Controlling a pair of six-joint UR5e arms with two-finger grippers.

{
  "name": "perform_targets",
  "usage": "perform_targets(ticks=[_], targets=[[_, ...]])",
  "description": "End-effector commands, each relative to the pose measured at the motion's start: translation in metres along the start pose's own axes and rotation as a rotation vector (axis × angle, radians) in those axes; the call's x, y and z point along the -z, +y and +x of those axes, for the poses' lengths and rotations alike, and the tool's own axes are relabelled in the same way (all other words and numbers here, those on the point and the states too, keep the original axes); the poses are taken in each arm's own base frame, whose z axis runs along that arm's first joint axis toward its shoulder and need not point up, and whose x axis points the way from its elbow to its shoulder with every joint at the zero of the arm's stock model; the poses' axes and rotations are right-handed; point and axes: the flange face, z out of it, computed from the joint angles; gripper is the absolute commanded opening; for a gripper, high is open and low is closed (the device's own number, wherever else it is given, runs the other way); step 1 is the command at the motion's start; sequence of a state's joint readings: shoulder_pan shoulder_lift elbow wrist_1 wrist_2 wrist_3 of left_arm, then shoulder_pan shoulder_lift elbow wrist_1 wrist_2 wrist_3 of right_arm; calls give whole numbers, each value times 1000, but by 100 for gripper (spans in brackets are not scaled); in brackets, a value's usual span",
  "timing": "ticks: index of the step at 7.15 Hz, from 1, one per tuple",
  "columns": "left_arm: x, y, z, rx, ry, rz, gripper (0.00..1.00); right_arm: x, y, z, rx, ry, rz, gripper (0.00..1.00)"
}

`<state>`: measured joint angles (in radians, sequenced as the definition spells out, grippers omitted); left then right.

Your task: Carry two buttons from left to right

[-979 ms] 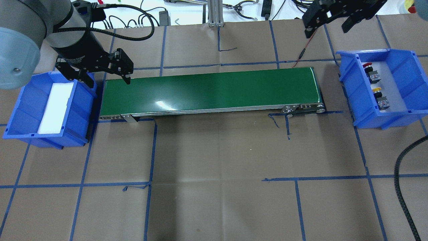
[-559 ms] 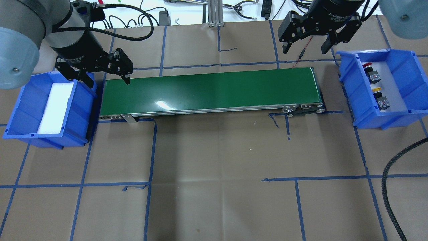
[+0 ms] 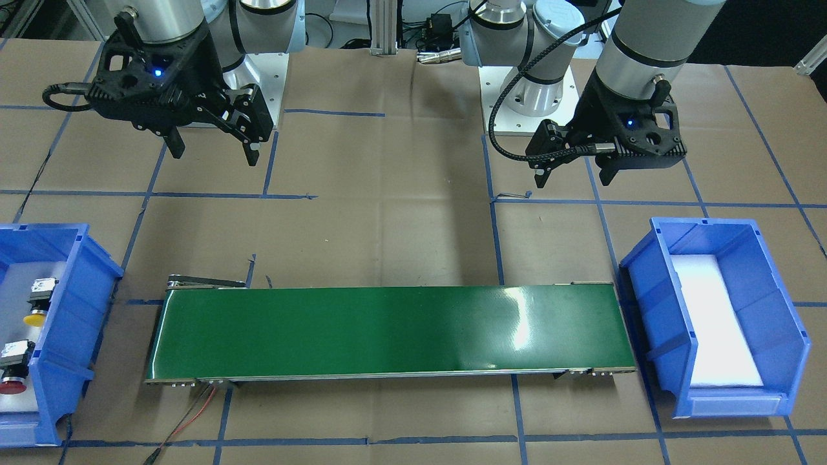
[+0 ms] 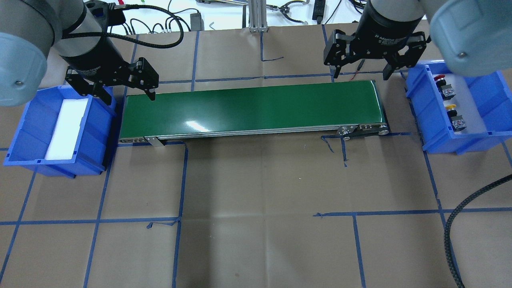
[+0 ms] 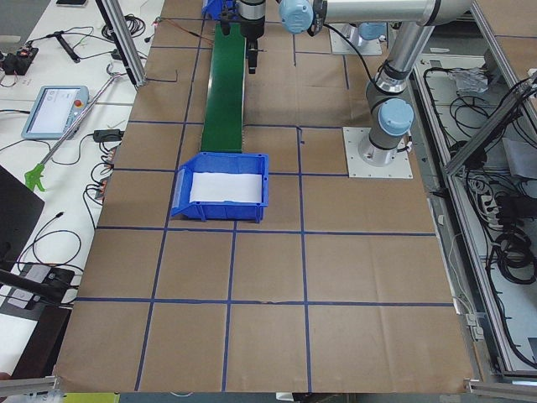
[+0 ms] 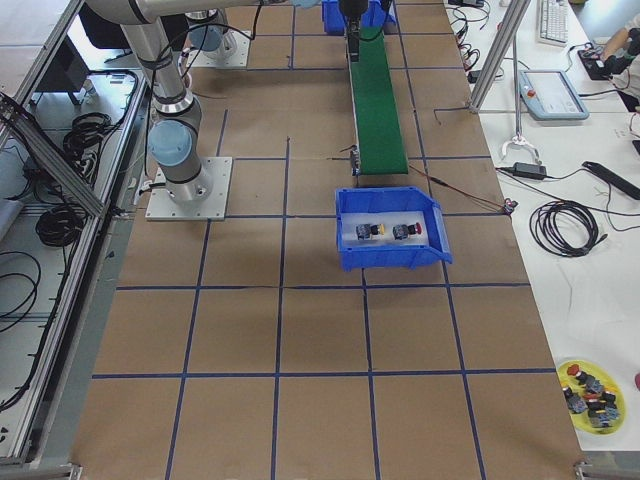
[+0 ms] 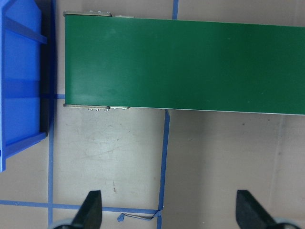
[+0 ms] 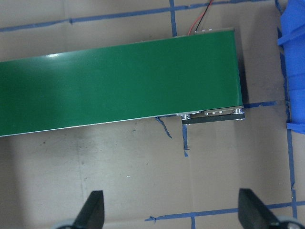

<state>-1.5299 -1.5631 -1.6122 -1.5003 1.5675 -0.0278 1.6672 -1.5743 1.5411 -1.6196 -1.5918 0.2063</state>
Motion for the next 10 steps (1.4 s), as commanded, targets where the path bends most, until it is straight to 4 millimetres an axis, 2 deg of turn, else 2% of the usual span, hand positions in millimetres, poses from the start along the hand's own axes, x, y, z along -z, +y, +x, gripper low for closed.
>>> perform_targets(ticks=[1, 3, 7, 10], targets=[[0, 0, 1, -1, 3, 0, 100, -11, 9, 16, -21, 16, -31, 100], [0, 0, -1, 0, -3, 0, 100, -19, 0, 40, 8, 7, -45, 100], [0, 0, -1, 0, -3, 0, 100, -15, -2, 23, 35, -72, -1, 100], [0, -1, -2, 3, -3, 0, 100, -18, -4, 23, 53, -72, 1, 100]])
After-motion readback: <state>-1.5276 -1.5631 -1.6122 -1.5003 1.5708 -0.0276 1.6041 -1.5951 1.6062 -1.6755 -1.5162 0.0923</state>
